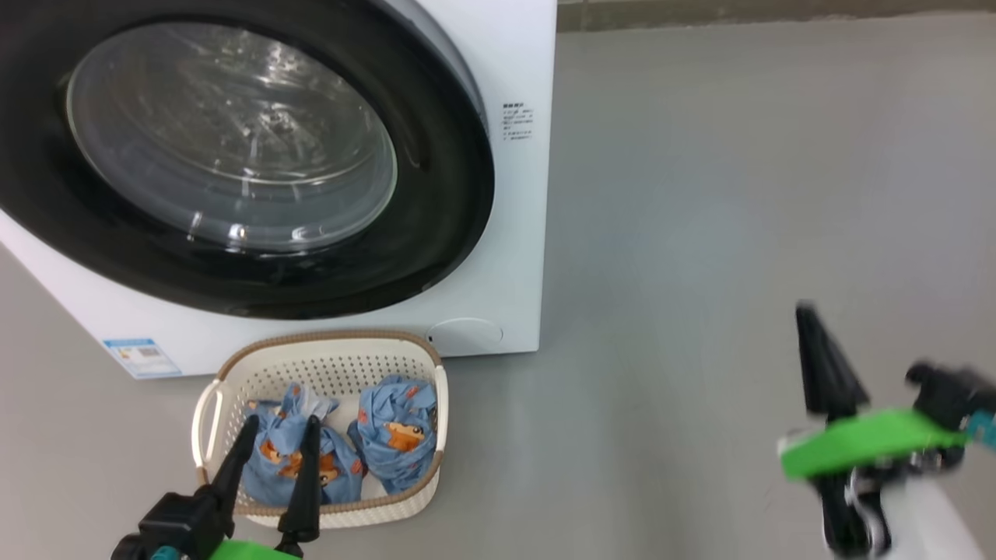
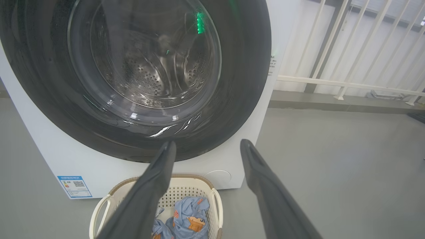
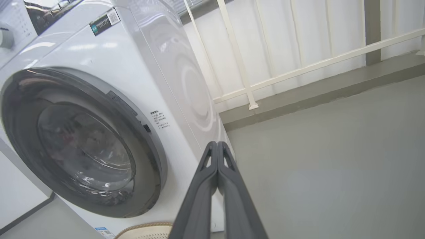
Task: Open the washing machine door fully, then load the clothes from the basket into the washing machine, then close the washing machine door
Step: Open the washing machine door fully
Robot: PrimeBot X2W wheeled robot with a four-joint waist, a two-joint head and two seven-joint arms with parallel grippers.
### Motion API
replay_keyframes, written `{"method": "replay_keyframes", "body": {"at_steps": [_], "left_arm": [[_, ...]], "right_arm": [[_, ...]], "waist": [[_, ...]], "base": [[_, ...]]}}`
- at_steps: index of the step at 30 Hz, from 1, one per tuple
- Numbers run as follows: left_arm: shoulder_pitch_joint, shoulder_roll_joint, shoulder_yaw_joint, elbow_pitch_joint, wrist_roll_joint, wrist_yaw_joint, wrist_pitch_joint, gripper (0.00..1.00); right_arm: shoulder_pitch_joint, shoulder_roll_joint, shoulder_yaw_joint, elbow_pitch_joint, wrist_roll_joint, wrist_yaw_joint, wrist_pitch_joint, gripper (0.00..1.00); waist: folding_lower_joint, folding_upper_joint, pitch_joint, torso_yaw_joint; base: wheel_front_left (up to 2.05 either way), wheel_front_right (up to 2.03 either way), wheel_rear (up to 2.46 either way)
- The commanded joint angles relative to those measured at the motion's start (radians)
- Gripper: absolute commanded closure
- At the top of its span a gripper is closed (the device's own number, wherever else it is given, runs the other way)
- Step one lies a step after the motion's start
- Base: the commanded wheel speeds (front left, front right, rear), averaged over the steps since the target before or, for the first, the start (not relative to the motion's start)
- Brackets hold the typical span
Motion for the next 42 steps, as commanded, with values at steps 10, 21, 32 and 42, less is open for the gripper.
{"method": "replay_keyframes", "body": {"at_steps": [10,21,32,42], "left_arm": [[-0.081,0.004,-0.016,-0.04,-0.016,-0.002,-0.007,0.0],[-0.154,-0.002,-0.05,-0.052,-0.034,-0.002,-0.007,0.0],[-0.205,-0.003,-0.074,-0.062,-0.063,-0.002,-0.007,0.0],[-0.246,-0.003,-0.077,-0.075,-0.09,-0.002,-0.007,0.0]], "right_arm": [[-0.306,-0.027,0.071,-0.054,0.197,0.002,-0.013,1.0],[-0.542,-0.135,0.202,-0.098,0.589,0.002,-0.013,1.0],[-0.686,-0.262,0.342,-0.095,1.021,0.002,0.193,1.0],[-0.801,-0.314,0.376,0.006,1.117,0.002,0.488,1.0]], "waist": [[0.0,0.0,0.084,0.075],[0.0,0.0,0.18,0.161],[0.0,0.0,0.264,0.227],[0.0,0.0,0.347,0.249]], "base": [[0.0,0.0,0.0],[0.0,0.0,0.0],[0.0,0.0,0.0],[0.0,0.0,0.0]]}}
